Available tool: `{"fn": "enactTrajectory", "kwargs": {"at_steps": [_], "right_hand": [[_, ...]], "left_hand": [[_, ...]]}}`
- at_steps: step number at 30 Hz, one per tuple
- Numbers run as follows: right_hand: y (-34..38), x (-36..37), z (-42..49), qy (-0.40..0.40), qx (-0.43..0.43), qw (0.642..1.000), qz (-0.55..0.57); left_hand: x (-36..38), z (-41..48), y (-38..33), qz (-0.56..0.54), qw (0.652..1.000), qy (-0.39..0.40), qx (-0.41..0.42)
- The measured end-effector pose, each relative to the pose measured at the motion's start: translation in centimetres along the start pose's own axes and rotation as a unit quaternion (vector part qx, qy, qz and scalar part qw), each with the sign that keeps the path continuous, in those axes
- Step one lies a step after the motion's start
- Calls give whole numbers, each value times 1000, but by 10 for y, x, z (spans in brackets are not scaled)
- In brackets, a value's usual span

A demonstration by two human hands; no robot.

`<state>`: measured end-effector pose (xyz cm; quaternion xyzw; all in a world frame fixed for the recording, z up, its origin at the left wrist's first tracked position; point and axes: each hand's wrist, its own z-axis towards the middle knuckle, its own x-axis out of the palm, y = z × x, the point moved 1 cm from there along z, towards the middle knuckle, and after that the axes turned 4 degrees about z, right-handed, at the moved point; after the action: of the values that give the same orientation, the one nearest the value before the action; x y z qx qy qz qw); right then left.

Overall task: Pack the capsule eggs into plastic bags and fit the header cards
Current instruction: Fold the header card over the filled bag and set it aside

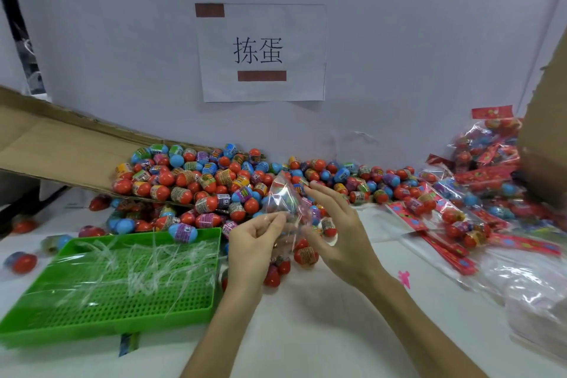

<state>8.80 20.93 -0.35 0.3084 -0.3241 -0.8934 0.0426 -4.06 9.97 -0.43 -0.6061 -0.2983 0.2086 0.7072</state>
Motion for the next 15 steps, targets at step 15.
{"fn": "enactTrajectory", "kwargs": {"at_steps": [15], "right_hand": [[12,14,-7,82,-58,995,28]], "left_hand": [[6,-7,-3,36,998,19,48]]}}
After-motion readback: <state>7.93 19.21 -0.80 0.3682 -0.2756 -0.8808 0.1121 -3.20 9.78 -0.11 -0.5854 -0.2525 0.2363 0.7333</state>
